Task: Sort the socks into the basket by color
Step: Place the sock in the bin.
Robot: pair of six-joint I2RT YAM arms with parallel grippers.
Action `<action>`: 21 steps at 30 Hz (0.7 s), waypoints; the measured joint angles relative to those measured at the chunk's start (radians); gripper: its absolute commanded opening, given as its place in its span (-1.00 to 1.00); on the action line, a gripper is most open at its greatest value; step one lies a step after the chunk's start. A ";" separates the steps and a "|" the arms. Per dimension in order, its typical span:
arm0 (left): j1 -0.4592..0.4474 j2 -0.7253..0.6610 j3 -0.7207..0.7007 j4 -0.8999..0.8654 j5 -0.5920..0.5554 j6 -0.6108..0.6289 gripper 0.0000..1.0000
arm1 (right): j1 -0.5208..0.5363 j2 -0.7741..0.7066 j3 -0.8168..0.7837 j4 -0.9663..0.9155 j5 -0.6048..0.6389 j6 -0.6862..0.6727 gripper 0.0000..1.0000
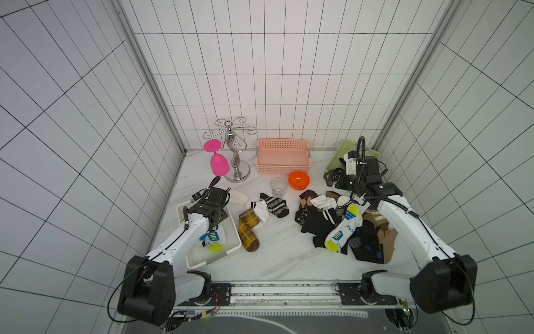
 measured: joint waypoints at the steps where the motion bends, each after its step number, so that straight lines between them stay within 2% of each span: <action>1: -0.012 -0.008 0.002 0.000 -0.005 0.002 0.41 | 0.000 0.000 0.000 0.000 -0.001 0.000 0.99; 5: -0.064 -0.024 0.028 0.003 -0.019 0.015 0.41 | 0.000 0.002 0.000 0.000 -0.004 0.000 0.99; 13: -0.107 -0.071 0.045 0.043 -0.024 0.061 0.39 | 0.010 0.024 0.000 -0.004 -0.011 -0.005 0.98; 21: -0.216 -0.136 0.124 0.119 -0.035 0.171 0.40 | 0.064 0.092 0.000 -0.047 -0.042 -0.035 0.63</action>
